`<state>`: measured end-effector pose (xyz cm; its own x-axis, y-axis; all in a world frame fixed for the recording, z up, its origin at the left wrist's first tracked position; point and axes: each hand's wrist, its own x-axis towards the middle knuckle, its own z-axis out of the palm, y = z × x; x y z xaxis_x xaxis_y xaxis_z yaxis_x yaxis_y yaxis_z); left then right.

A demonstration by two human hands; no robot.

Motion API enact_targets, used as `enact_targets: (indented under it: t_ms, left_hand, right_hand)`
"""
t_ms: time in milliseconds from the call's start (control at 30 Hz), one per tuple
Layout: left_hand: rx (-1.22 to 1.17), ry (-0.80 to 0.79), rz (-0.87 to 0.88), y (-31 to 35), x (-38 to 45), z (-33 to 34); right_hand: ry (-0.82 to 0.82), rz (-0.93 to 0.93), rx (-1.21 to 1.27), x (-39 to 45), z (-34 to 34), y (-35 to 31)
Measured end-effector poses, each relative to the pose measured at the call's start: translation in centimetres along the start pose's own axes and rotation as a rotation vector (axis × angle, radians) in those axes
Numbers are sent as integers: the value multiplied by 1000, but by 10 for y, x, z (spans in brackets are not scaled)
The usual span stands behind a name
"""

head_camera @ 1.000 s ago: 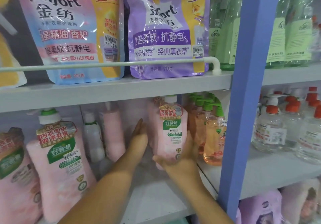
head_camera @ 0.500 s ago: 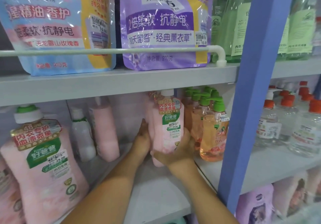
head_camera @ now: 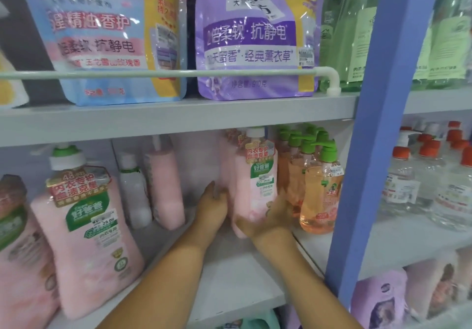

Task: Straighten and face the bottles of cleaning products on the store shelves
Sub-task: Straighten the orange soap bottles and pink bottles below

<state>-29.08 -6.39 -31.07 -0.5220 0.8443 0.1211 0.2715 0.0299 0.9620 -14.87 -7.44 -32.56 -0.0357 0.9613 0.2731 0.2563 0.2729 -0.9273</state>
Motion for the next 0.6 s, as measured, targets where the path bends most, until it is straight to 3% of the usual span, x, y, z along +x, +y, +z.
enact_targets:
  t_ms: [67, 133, 267, 367, 467, 600]
  left_hand:
    - [-35, 64, 23, 15, -31, -21]
    - [-89, 134, 169, 19, -77, -48]
    - [-44, 492, 531, 6, -165, -120]
    - [143, 832, 718, -6, -182, -165]
    - [206, 848, 691, -16, -183, -179]
    - [58, 642, 292, -35, -182, -171]
  right_hand:
    - [169, -91, -53, -22, -5, -2]
    - [283, -241, -45, -48, -3, -13]
    - [-217, -248, 59, -49, 46, -51]
    - [-420, -156, -190, -17, 97, -78]
    - [-445, -151, -76, 1, 135, -87]
    - [-418, -153, -15, 0, 149, -82]
